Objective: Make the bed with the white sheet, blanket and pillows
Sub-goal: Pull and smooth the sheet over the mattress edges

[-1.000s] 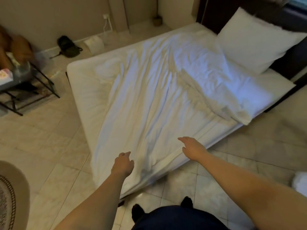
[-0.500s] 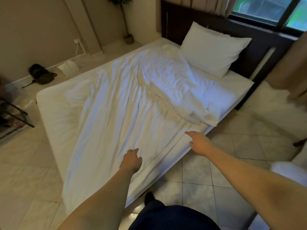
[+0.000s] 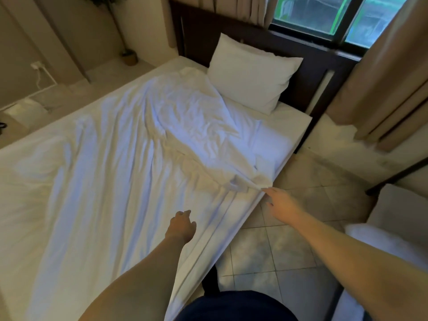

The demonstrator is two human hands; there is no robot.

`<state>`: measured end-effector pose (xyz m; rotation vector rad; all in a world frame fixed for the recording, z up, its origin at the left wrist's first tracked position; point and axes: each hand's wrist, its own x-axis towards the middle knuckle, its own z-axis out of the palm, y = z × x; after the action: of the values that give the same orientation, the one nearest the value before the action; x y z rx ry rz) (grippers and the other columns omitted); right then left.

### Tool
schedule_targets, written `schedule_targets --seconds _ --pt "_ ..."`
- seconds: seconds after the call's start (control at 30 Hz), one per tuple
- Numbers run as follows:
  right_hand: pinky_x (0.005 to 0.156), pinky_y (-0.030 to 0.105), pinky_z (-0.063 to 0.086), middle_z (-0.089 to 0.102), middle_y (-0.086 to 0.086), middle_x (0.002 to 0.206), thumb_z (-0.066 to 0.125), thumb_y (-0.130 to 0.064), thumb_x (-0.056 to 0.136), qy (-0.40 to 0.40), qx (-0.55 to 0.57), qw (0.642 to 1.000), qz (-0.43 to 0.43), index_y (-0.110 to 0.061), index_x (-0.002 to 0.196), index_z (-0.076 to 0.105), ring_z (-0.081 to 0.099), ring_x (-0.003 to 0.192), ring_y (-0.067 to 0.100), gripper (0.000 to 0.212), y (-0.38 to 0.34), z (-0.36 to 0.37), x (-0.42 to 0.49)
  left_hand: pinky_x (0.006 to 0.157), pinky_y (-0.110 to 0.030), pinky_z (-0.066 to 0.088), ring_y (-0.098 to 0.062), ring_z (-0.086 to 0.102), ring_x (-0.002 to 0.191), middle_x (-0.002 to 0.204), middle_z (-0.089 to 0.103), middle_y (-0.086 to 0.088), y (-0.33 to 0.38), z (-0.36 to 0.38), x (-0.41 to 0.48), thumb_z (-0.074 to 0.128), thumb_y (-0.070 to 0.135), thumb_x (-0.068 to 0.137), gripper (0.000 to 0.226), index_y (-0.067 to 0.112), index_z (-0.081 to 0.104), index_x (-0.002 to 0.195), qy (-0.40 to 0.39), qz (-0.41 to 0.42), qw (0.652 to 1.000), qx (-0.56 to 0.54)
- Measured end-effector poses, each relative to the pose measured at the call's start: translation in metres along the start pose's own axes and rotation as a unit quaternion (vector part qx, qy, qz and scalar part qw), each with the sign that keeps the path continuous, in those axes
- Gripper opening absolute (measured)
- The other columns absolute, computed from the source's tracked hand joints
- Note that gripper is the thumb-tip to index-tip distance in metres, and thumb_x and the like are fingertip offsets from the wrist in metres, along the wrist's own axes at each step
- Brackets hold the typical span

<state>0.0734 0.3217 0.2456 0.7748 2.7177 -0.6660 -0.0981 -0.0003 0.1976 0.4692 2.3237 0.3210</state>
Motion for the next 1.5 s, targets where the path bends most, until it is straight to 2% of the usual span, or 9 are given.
schedule_targets --seconds 0.27,0.47,0.6,0.83,1.07,1.23,1.37,1.43,1.5 --pt "0.111 0.031 0.036 0.047 0.008 0.152 0.057 -0.007 0.095 0.019 0.026 0.999 0.039 -0.016 0.15 0.046 0.042 0.139 0.028 0.056 0.042 -0.035 0.065 0.111 -0.047 0.043 -0.031 0.041 0.141 0.163 0.025 -0.008 0.072 -0.026 0.079 0.045 0.037 0.105 0.06 0.021 0.028 0.16 -0.017 0.018 0.999 0.024" --pt "0.109 0.033 0.04 0.045 0.002 0.154 0.06 -0.018 0.096 -0.046 0.006 0.999 0.019 -0.023 0.152 0.041 0.044 0.138 0.022 0.059 0.089 -0.047 0.121 0.109 -0.049 0.045 -0.03 0.043 0.139 0.163 0.026 -0.006 0.106 -0.02 0.127 0.046 0.038 0.105 0.059 0.023 0.029 0.16 -0.014 -0.03 0.999 0.01" --pt "0.112 0.036 0.04 0.043 0.002 0.156 0.061 -0.026 0.097 -0.09 -0.026 0.995 -0.019 -0.025 0.153 0.039 0.04 0.141 0.022 0.061 0.125 -0.064 0.171 0.112 -0.047 0.04 -0.032 0.037 0.144 0.164 0.025 -0.008 0.137 -0.008 0.148 0.048 0.037 0.104 0.06 0.021 0.03 0.16 0.007 -0.08 0.996 -0.045" --pt "0.114 0.042 0.039 0.024 -0.002 0.165 0.066 -0.037 0.092 -0.195 -0.146 0.961 -0.128 -0.035 0.157 0.028 0.025 0.15 0.024 0.075 0.153 -0.085 0.252 0.115 -0.044 0.036 -0.031 0.035 0.146 0.164 0.026 -0.008 0.185 0.038 0.161 0.05 0.035 0.104 0.061 0.022 0.029 0.16 0.028 -0.167 0.975 -0.143" --pt "0.11 0.048 0.043 0.006 -0.004 0.169 0.071 -0.044 0.088 -0.263 -0.243 0.907 -0.222 -0.044 0.159 0.008 0.008 0.154 0.028 0.094 0.148 -0.048 0.328 0.114 -0.047 0.039 -0.027 0.026 0.15 0.163 0.029 -0.004 0.191 0.089 0.198 0.053 0.033 0.103 0.062 0.022 0.029 0.16 0.017 -0.239 0.952 -0.19" --pt "0.111 0.059 0.036 -0.006 -0.007 0.168 0.073 -0.05 0.084 -0.271 -0.276 0.892 -0.233 -0.05 0.156 -0.004 0.001 0.155 0.027 0.106 0.152 -0.013 0.367 0.113 -0.048 0.042 -0.026 0.023 0.151 0.165 0.025 -0.003 0.191 0.121 0.247 0.056 0.032 0.101 0.065 0.024 0.028 0.16 0.004 -0.276 0.935 -0.224" --pt "0.112 0.067 0.029 -0.015 -0.008 0.167 0.075 -0.053 0.083 -0.271 -0.314 0.87 -0.265 -0.052 0.153 -0.016 -0.003 0.155 0.028 0.115 0.155 0.002 0.394 0.11 -0.048 0.044 -0.025 0.024 0.151 0.163 0.026 -0.001 0.198 0.128 0.28 0.06 0.029 0.099 0.065 0.027 0.031 0.157 0.03 -0.29 0.926 -0.241" --pt "0.111 0.07 0.027 -0.02 -0.009 0.166 0.08 -0.051 0.079 -0.274 -0.311 0.871 -0.262 -0.053 0.152 -0.019 -0.005 0.155 0.028 0.123 0.157 0.009 0.412 0.107 -0.048 0.045 -0.024 0.022 0.151 0.163 0.025 0.001 0.201 0.13 0.296 0.062 0.026 0.097 0.065 0.03 0.033 0.155 0.046 -0.294 0.922 -0.246" --pt "0.109 0.072 0.029 -0.023 -0.01 0.166 0.082 -0.05 0.077 -0.27 -0.301 0.877 -0.262 -0.054 0.151 -0.02 -0.005 0.156 0.029 0.126 0.159 0.014 0.427 0.112 -0.046 0.041 -0.025 0.015 0.154 0.166 0.018 0.0 0.203 0.131 0.31 0.063 0.025 0.097 0.067 0.029 0.03 0.155 0.052 -0.298 0.924 -0.236"
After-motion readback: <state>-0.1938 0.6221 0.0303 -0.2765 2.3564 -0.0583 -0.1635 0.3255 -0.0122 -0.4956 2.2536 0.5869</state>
